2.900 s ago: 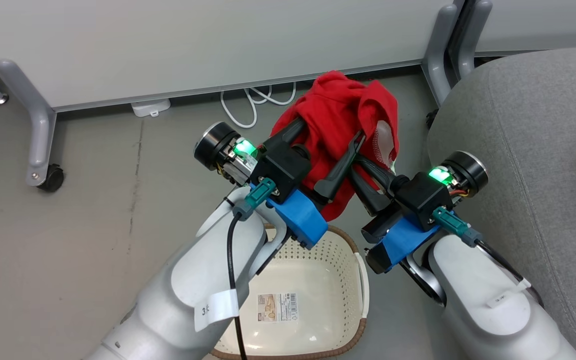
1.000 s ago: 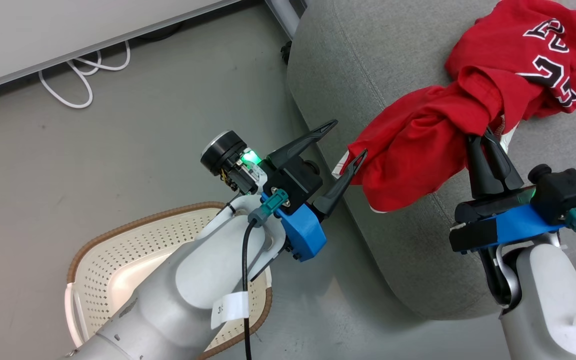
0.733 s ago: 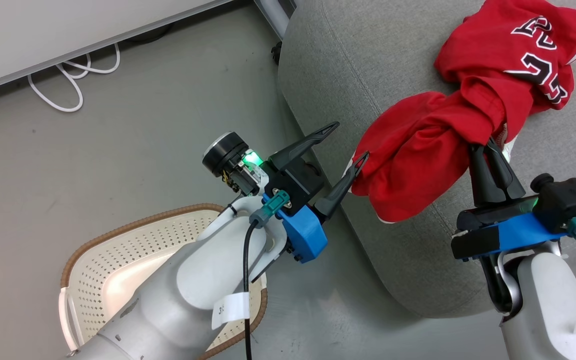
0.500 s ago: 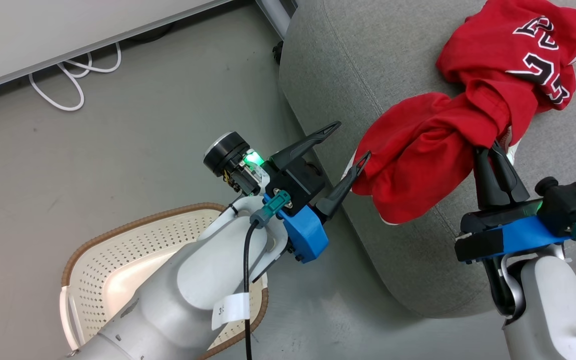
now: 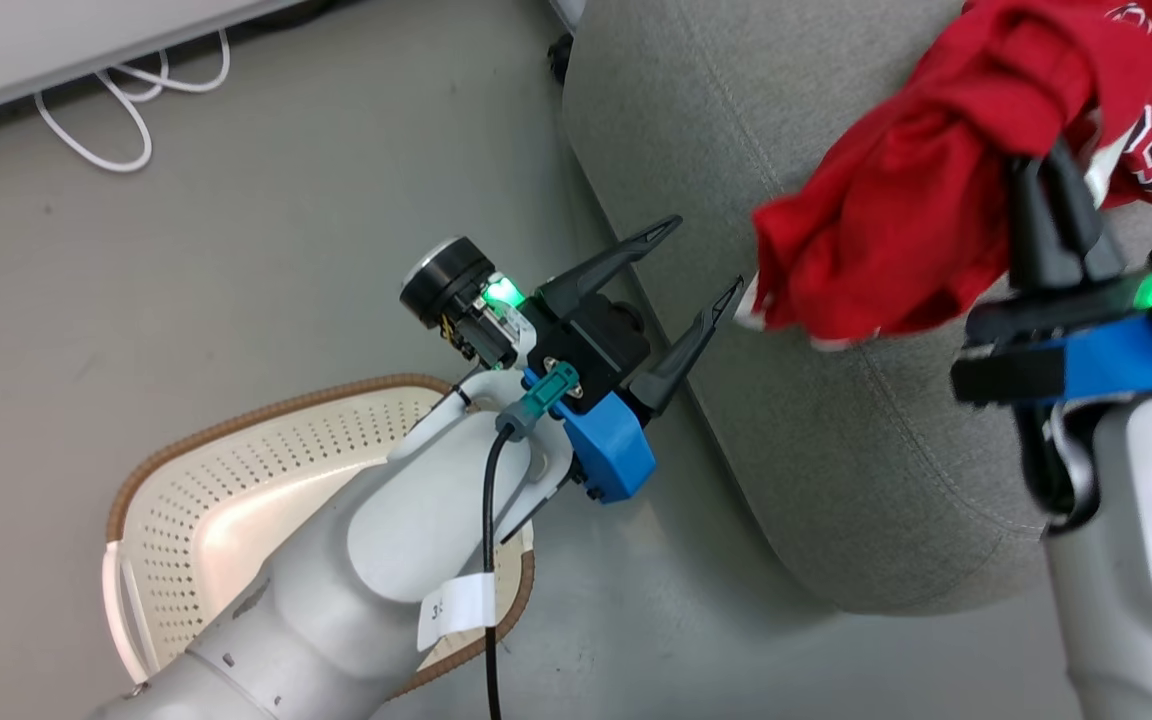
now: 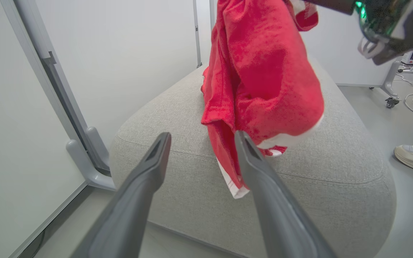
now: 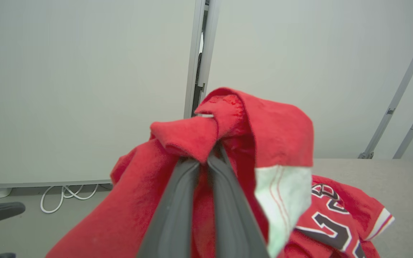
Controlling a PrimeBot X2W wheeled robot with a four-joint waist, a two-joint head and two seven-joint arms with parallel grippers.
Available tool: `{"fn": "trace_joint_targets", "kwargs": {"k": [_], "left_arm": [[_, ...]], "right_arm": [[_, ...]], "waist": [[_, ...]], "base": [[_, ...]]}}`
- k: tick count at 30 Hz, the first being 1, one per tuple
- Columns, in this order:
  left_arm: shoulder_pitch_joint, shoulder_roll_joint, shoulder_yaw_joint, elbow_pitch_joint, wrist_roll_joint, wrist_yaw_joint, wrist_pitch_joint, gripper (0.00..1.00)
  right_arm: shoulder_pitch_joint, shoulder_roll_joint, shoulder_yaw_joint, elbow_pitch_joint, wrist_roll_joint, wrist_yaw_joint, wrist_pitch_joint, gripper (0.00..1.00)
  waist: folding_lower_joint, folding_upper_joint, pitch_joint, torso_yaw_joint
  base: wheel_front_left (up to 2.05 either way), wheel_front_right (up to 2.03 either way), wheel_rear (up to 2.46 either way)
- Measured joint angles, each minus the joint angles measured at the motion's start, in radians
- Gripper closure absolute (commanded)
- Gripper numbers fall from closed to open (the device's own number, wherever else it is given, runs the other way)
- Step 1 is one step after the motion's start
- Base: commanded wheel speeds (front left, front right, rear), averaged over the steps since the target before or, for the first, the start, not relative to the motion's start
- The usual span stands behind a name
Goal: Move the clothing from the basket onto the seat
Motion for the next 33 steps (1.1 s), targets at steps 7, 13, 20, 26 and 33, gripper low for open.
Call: {"fn": "trace_joint_targets", "kwargs": {"k": [7, 13, 20, 26, 33], "left_arm": [[-0.06, 0.008, -0.002, 0.001, 0.025, 0.001, 0.0, 0.0], [-0.12, 0.035, 0.001, -0.003, 0.045, 0.008, 0.007, 0.0], [-0.17, 0.064, 0.002, -0.027, 0.065, 0.021, 0.02, 0.0], [-0.19, 0.088, 0.0, -0.044, 0.073, 0.03, 0.031, 0.0], [-0.199, 0.095, -0.009, -0.059, 0.073, 0.032, 0.041, 0.0]], "right_arm": [[-0.198, -0.05, -0.075, -0.039, 0.001, 0.0, 0.0, 1.0], [-0.368, -0.12, -0.212, -0.083, 0.019, 0.0, 0.0, 1.0], [-0.489, -0.279, -0.402, -0.075, 0.058, 0.0, 0.0, 1.0], [-0.518, -0.368, -0.533, 0.012, 0.095, 0.0, 0.0, 1.0], [-0.476, -0.356, -0.527, 0.12, 0.054, 0.0, 0.0, 1.0]], "waist": [[0.0001, 0.0, 0.095, 0.009], [0.0001, 0.0, 0.2, 0.018], [0.0001, 0.0, 0.318, 0.024], [0.0002, -0.0001, 0.389, 0.02], [0.0002, 0.0, 0.42, 0.009]], "base": [[0.0, 0.0, 0.0], [0.0, 0.0, 0.0], [0.0, 0.0, 0.0], [0.0, 0.0, 0.0], [0.0, 0.0, 0.0]]}}
